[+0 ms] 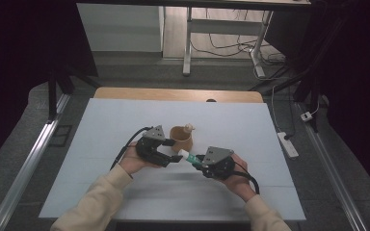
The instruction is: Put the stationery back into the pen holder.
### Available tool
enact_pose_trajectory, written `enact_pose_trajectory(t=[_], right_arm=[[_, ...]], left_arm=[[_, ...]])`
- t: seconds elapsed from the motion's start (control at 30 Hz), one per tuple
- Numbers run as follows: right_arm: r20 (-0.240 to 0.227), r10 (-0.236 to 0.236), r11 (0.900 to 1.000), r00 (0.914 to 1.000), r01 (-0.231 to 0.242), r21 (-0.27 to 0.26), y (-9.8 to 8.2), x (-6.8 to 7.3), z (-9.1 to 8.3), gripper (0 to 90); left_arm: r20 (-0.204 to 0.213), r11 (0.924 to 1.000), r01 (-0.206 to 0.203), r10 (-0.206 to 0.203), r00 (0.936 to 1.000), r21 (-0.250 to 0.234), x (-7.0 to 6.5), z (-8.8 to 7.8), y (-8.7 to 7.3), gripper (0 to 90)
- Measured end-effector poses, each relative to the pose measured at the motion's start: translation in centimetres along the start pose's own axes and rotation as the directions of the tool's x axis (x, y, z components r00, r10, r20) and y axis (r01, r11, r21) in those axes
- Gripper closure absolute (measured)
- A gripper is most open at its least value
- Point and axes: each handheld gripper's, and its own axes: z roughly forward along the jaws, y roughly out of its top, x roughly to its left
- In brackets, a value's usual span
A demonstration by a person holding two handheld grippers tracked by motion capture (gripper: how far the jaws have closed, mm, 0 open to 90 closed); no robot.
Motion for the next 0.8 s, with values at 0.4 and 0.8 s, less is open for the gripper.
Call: enact_pose_trajectory(t=[0.4, 0.8], right_arm=[[0.034, 0.115, 0.988, 0.9929, -0.110, -0.112, -0.17, -0.39, -0.52, 65.3], [0.032, 0.132, 0.978, 0.9908, -0.125, -0.166, -0.03, 0.31, -0.05, 65.3]], left_arm=[[0.033, 0.9976, 0.050, -0.048, 0.9983, -0.047, 0.09, 0.03, 0.01, 29.8], [0.080, 0.9903, 0.083, -0.075, 0.9940, -0.111, -0.41, 0.69, 0.17, 35.1]])
